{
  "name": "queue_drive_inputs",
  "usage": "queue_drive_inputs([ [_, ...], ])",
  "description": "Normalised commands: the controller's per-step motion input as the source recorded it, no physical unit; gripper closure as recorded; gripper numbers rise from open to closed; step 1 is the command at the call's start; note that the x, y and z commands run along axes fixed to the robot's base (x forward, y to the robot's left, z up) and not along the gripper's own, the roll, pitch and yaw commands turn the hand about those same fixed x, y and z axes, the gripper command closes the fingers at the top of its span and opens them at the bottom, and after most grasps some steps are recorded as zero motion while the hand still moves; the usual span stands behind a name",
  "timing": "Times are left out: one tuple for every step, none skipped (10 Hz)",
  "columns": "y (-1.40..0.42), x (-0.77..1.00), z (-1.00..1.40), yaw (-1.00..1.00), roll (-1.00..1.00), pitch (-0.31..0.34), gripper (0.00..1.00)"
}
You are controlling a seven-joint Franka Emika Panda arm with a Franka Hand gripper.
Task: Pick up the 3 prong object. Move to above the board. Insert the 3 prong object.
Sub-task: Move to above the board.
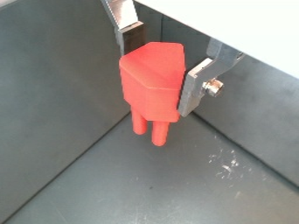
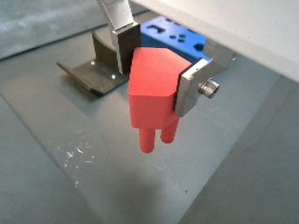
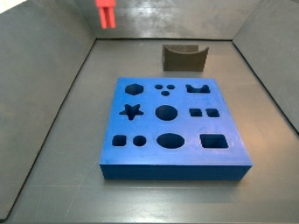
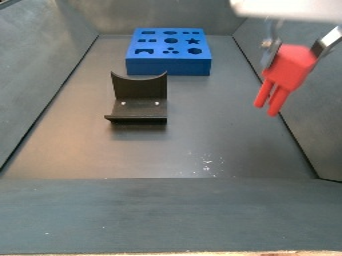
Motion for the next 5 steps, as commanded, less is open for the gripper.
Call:
queue_drive_inputs([
  [0.22,-0.08,1.0,-0.04,-0.1,0.049,1.0],
  [0.2,-0.07,1.0,-0.04,-0.07,0.064,1.0],
  [0.19,-0.06,1.0,-0.04,-0.05,0.073,1.0],
  [0.17,-0.06,1.0,-0.04,-0.05,0.079,1.0],
  [0.15,-0.05,1.0,-0.03,-0.03,0.08,1.0],
])
